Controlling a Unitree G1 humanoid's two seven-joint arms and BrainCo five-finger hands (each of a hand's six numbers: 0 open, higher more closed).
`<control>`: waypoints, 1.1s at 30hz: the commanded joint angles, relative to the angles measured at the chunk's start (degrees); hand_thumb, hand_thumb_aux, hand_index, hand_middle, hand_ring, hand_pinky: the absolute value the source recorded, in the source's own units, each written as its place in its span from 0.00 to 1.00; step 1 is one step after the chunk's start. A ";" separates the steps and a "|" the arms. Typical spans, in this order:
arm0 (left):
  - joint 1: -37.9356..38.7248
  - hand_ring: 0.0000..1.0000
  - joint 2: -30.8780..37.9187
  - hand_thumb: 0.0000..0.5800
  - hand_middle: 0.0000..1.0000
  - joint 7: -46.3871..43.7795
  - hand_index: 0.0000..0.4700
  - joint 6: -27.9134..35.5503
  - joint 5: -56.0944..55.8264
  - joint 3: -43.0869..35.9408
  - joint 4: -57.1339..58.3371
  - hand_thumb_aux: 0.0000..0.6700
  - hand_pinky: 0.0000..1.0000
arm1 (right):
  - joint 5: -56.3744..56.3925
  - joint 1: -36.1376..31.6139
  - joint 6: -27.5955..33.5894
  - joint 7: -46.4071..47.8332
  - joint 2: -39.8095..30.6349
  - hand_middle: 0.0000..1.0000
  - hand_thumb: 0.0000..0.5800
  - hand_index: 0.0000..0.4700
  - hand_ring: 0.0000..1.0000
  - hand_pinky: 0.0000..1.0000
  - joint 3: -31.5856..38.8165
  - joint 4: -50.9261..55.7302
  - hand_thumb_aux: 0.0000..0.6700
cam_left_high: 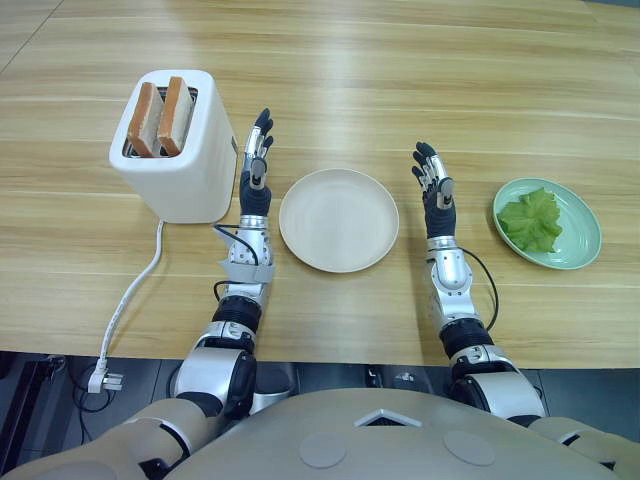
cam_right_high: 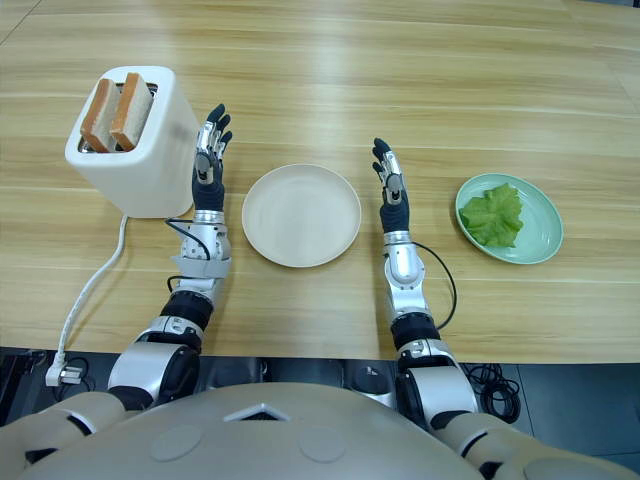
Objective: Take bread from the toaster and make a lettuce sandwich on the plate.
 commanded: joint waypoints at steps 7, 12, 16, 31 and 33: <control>0.79 0.00 -0.22 0.00 0.00 -2.15 0.00 0.31 0.38 -0.12 0.35 0.00 0.00 | -1.52 0.12 -2.05 -0.48 0.20 0.00 0.00 0.00 0.00 0.00 -1.17 -0.02 0.00; 4.81 0.00 2.77 0.00 0.00 7.07 0.00 -3.02 15.21 1.63 -14.56 0.00 0.00 | 0.48 1.10 -1.42 0.49 0.72 0.00 0.00 0.00 0.00 0.00 -1.82 -4.73 0.00; 8.90 0.00 5.95 0.00 0.00 16.84 0.00 2.97 28.85 9.27 -33.13 0.00 0.00 | -2.19 2.28 -1.56 -1.06 -0.59 0.00 0.00 0.00 0.00 0.00 -2.16 -8.37 0.00; 10.89 0.00 27.46 0.00 0.00 27.10 0.00 39.06 43.58 17.06 -28.74 0.00 0.00 | -9.31 2.85 -1.80 -5.34 -4.45 0.00 0.00 0.00 0.00 0.00 -2.45 -8.37 0.00; 9.99 0.00 28.94 0.00 0.00 25.74 0.00 41.15 42.99 15.45 -26.74 0.00 0.00 | -9.50 2.52 -1.95 -5.51 -4.45 0.00 0.00 0.00 0.00 0.00 -2.38 -7.90 0.00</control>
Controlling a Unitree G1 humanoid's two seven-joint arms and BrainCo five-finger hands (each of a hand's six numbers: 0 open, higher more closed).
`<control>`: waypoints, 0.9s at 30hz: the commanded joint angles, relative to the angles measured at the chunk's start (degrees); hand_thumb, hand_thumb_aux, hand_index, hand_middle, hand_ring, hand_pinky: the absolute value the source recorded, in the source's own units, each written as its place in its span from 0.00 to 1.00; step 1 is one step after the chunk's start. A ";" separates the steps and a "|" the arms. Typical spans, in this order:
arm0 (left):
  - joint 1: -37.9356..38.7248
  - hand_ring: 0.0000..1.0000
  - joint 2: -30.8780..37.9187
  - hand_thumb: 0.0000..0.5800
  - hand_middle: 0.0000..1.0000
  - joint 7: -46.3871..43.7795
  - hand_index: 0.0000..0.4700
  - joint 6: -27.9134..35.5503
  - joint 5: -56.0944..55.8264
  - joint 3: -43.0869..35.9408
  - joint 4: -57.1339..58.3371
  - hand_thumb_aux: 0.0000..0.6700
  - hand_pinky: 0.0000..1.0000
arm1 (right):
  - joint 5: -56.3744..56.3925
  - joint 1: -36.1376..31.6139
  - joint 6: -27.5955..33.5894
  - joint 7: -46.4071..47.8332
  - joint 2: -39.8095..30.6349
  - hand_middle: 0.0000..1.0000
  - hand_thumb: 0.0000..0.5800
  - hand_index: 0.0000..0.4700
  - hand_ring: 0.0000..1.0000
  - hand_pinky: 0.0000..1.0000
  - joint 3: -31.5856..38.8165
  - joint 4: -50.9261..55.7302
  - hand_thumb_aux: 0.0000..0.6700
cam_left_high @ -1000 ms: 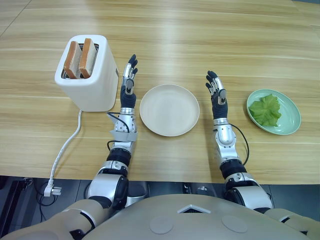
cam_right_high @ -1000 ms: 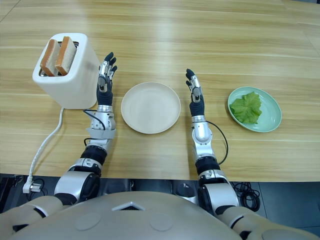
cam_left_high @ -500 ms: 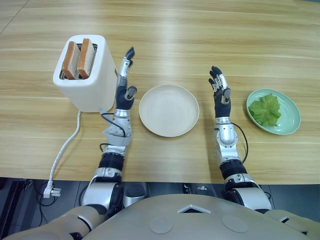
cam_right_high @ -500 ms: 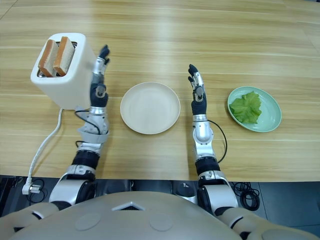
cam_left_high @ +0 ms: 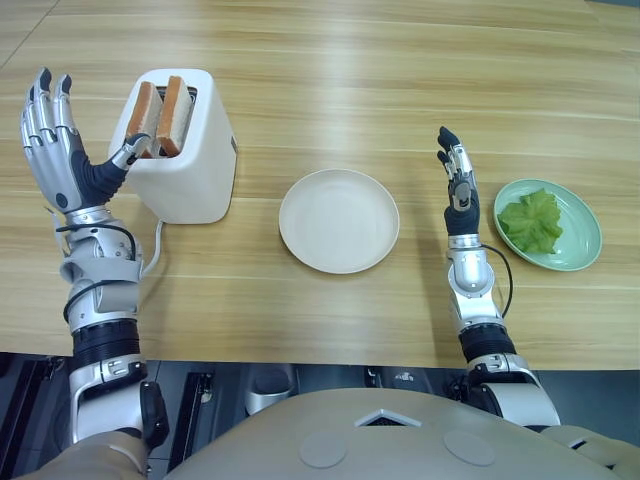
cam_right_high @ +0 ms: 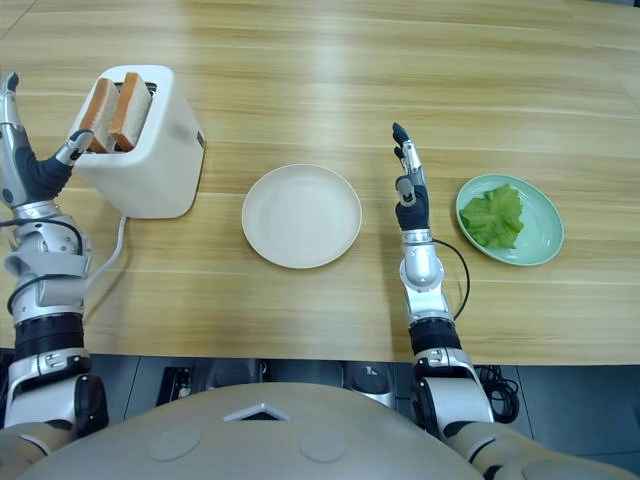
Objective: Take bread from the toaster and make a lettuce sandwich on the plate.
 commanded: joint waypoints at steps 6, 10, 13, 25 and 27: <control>-4.02 0.00 4.87 0.00 0.00 -4.29 0.00 7.03 -1.68 -7.87 9.79 0.00 0.00 | -0.78 -1.06 -1.08 -0.83 -0.24 0.00 0.00 0.00 0.00 0.00 0.31 2.20 0.00; -5.27 0.00 6.17 0.00 0.00 -3.60 0.00 7.33 -3.09 -10.13 14.69 0.00 0.00 | -0.70 -1.37 -1.52 -0.79 -0.19 0.00 0.00 0.00 0.00 0.00 0.38 2.79 0.00; -6.76 0.00 6.22 0.00 0.00 -3.19 0.00 7.03 -3.39 -12.81 18.86 0.00 0.00 | -0.54 -1.47 -1.71 -0.80 -0.30 0.00 0.00 0.00 0.00 0.00 0.26 3.01 0.00; -9.44 0.00 7.97 1.00 0.00 -1.03 0.98 5.88 -6.49 -17.31 22.05 1.00 0.00 | 1.08 -1.12 -1.75 -0.50 -0.35 0.00 0.00 0.00 0.00 0.00 -0.10 2.69 0.00; -9.41 0.00 8.17 1.00 0.00 -0.39 0.98 5.21 -7.47 -16.91 20.83 1.00 0.00 | 1.09 -1.10 -1.73 -0.61 -0.21 0.00 0.00 0.00 0.00 0.00 -0.06 2.65 0.00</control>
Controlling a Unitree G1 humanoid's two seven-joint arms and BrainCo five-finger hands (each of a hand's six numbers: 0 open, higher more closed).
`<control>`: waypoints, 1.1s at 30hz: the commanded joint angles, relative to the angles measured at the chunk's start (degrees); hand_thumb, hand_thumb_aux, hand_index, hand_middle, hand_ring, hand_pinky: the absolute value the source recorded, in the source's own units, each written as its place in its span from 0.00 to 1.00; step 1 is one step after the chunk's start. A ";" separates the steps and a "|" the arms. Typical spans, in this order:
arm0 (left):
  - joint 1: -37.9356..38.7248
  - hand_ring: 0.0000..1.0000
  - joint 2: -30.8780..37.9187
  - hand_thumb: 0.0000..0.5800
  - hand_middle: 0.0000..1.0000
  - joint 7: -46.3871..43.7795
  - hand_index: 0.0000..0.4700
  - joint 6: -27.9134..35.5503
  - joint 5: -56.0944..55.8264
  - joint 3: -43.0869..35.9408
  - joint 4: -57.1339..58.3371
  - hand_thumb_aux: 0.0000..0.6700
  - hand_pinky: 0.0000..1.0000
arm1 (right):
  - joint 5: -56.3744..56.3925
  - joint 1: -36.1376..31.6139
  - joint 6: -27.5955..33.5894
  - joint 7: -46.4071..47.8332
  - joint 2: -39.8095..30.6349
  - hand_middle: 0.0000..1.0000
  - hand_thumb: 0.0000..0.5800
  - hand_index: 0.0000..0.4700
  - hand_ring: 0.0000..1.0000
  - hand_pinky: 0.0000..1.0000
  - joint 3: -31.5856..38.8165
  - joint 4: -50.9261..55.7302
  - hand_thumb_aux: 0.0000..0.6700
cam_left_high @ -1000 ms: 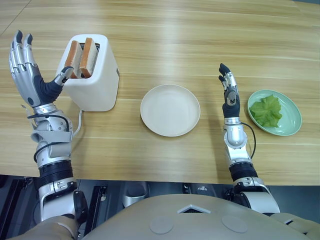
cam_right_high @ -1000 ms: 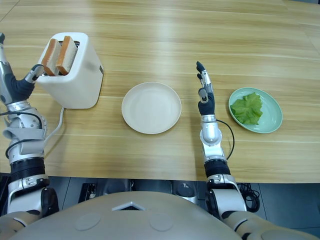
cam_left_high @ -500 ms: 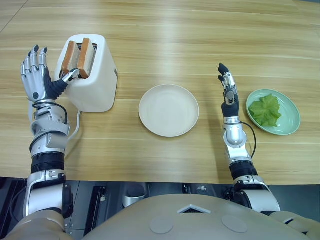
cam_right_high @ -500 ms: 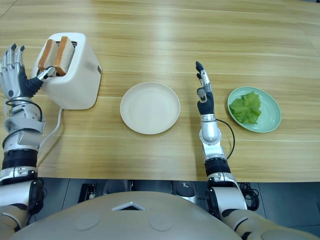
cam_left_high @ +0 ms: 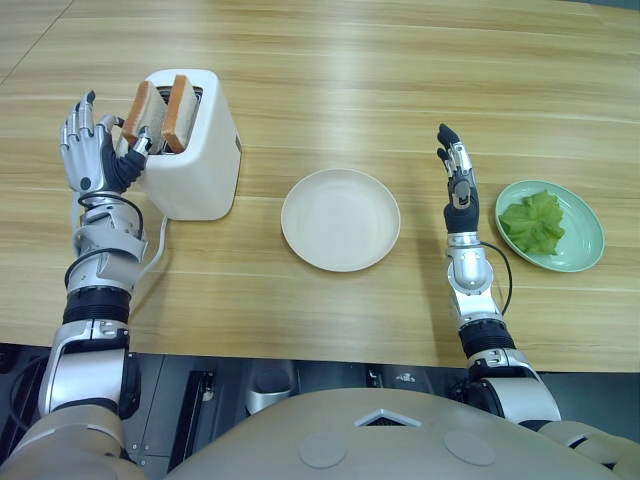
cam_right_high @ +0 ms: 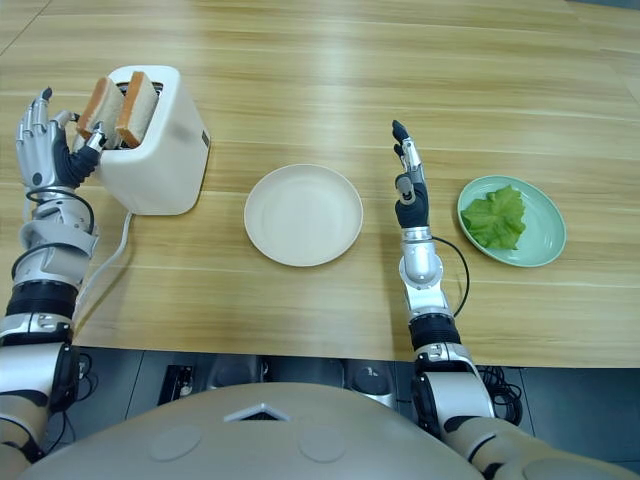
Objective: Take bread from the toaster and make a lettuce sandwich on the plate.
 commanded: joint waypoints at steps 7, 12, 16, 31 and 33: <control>0.81 0.14 -0.99 1.00 0.14 1.33 0.98 -1.84 -5.70 0.92 -3.94 1.00 0.14 | 1.06 0.15 0.36 -0.24 0.55 0.00 0.00 0.00 0.00 0.00 -0.42 0.22 0.00; 1.78 1.00 -1.79 1.00 1.00 4.36 0.98 -4.12 -9.97 4.90 -9.99 1.00 1.00 | 1.21 0.03 0.58 -0.37 0.75 0.00 0.00 0.00 0.00 0.00 -0.47 0.30 0.00; 1.17 1.00 -3.02 1.00 1.00 6.37 0.98 -8.81 -13.94 7.90 -12.33 1.00 1.00 | 0.92 -0.10 0.45 -0.87 0.93 0.00 0.00 0.00 0.00 0.00 -0.53 0.81 0.00; 7.77 1.00 -16.93 1.00 1.00 -14.76 0.98 -26.81 -30.61 -5.09 -35.82 1.00 1.00 | -14.83 -1.84 6.70 -16.60 -5.87 0.00 0.00 0.00 0.00 0.00 -3.28 -0.53 0.00; 10.09 1.00 -19.97 1.00 1.00 -20.42 0.98 -26.30 -31.81 -10.69 -32.95 1.00 1.00 | -22.84 -2.26 12.64 -24.27 -10.26 0.00 0.00 0.00 0.00 0.00 -2.98 -0.74 0.00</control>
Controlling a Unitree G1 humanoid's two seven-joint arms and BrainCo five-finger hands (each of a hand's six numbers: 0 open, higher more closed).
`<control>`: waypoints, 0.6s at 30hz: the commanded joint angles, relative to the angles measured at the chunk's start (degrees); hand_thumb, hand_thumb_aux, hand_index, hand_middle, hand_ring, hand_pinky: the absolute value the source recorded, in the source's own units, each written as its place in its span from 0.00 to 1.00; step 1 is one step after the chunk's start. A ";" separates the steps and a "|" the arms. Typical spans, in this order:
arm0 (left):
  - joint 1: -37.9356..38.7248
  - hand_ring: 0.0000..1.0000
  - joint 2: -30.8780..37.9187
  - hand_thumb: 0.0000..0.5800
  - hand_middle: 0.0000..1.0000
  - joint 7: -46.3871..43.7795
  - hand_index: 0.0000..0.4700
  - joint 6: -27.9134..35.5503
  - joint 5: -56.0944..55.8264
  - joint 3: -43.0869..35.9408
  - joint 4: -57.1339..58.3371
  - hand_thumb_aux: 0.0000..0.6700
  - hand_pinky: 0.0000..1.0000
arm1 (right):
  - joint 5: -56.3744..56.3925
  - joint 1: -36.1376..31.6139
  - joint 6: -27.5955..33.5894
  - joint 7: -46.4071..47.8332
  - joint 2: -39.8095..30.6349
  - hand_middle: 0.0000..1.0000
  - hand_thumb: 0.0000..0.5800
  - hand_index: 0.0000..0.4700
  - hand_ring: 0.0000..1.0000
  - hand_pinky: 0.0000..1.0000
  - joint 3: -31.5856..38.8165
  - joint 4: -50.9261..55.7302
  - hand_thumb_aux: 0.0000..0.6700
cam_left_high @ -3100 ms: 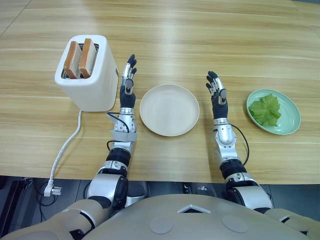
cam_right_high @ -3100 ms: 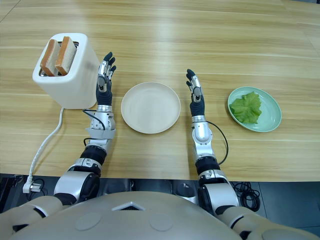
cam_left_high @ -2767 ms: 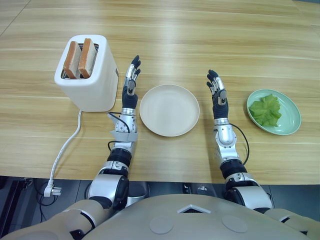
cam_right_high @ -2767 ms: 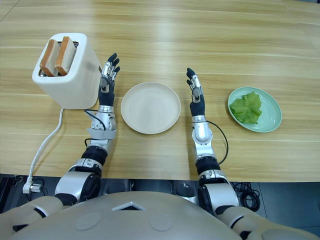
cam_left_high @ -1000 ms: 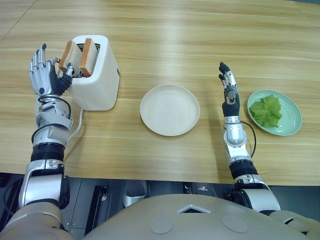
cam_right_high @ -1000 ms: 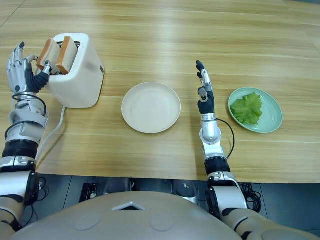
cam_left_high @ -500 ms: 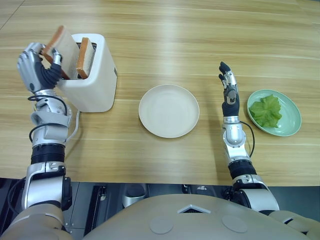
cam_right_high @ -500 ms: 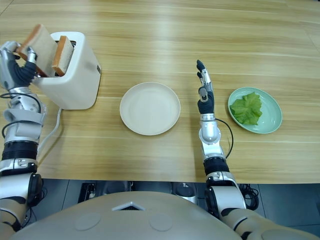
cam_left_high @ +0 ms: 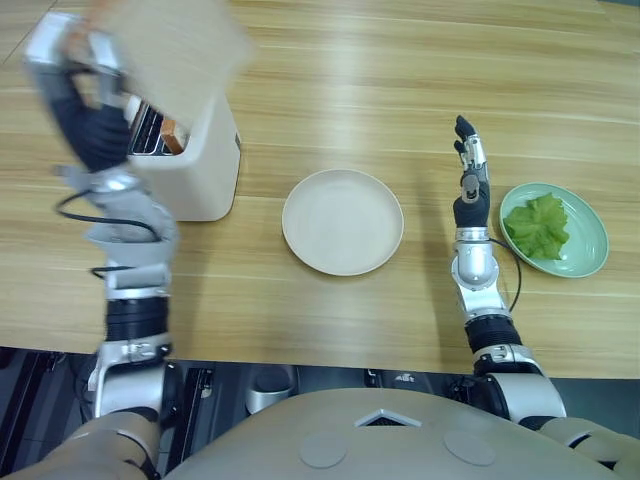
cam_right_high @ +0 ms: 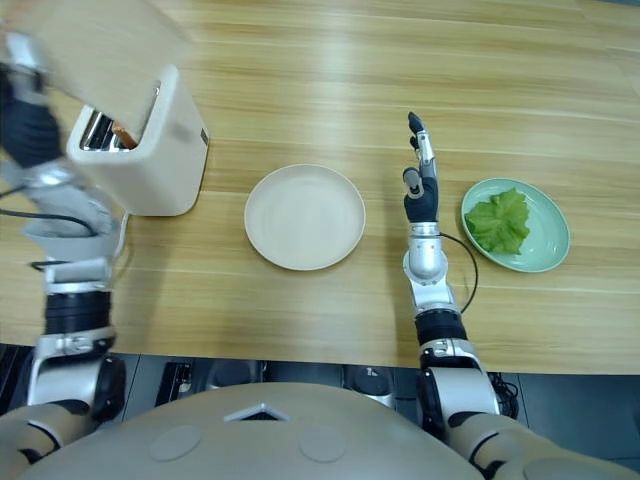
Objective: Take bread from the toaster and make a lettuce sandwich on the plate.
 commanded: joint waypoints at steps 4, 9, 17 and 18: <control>5.43 1.00 -7.73 1.00 1.00 -15.84 0.98 3.31 -3.01 -14.04 9.38 1.00 1.00 | -14.61 -0.76 15.89 -17.33 -12.97 0.00 0.00 0.00 0.00 0.00 -2.21 3.83 0.00; 6.32 1.00 -10.16 1.00 1.00 -20.94 0.98 3.71 -2.43 -16.44 16.76 1.00 1.00 | -16.79 0.62 23.15 -22.03 -20.25 0.00 0.00 0.00 0.00 0.00 -1.60 9.39 0.00; 1.26 1.00 -9.57 1.00 1.00 -20.47 0.98 1.96 1.54 -14.82 32.57 1.00 1.00 | -18.70 1.26 31.82 -22.42 -24.51 0.00 0.00 0.00 0.00 0.00 3.85 21.21 0.00; 0.87 1.00 -9.61 1.00 1.00 -20.51 0.98 1.79 1.56 -14.57 33.34 1.00 1.00 | -18.59 0.97 31.99 -22.35 -24.72 0.00 0.00 0.00 0.00 0.00 4.48 22.16 0.00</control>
